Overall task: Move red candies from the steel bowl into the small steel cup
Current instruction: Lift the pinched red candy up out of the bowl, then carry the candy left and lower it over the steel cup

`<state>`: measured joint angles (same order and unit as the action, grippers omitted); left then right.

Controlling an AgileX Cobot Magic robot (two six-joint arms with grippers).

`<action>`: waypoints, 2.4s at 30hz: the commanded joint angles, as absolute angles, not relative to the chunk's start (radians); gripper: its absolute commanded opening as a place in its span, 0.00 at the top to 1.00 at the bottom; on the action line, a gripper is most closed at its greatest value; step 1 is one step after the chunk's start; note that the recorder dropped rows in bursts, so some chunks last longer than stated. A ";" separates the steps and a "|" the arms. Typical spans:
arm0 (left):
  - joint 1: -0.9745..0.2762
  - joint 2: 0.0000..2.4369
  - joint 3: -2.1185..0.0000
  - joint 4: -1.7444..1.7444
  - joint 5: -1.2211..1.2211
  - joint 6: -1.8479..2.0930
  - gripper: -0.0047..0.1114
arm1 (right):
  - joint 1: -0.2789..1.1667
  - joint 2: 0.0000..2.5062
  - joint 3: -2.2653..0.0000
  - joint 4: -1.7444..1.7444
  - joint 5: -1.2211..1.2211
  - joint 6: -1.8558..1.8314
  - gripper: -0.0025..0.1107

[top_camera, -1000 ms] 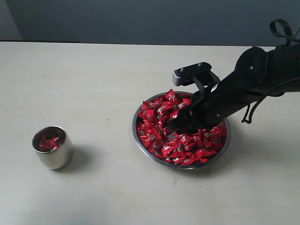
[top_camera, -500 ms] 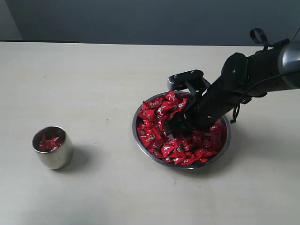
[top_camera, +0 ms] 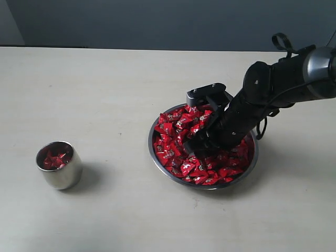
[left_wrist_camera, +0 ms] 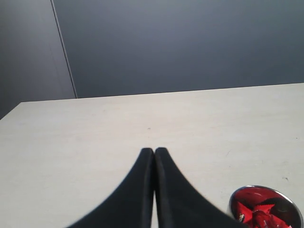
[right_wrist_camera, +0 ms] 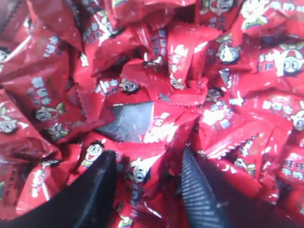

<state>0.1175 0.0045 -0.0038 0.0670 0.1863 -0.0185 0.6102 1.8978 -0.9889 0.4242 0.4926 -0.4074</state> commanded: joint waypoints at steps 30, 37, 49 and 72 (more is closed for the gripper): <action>0.118 0.000 0.000 0.068 0.178 -0.020 0.96 | 0.605 1.863 -0.994 0.358 0.506 -0.389 0.98; 0.118 0.000 0.000 0.068 0.178 -0.020 0.96 | 0.605 1.764 -1.003 0.313 0.458 -0.365 0.98; 0.118 0.000 0.000 0.068 0.178 -0.020 0.96 | 0.548 1.689 -1.003 0.264 0.411 -0.288 0.98; 0.118 0.000 0.000 0.068 0.181 -0.020 0.96 | 0.576 1.857 -1.005 1.506 0.563 -1.614 0.98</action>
<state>0.1175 0.0045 -0.0038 0.0670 0.1863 -0.0185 0.5567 1.8454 -0.9983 1.4184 0.5524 -1.5009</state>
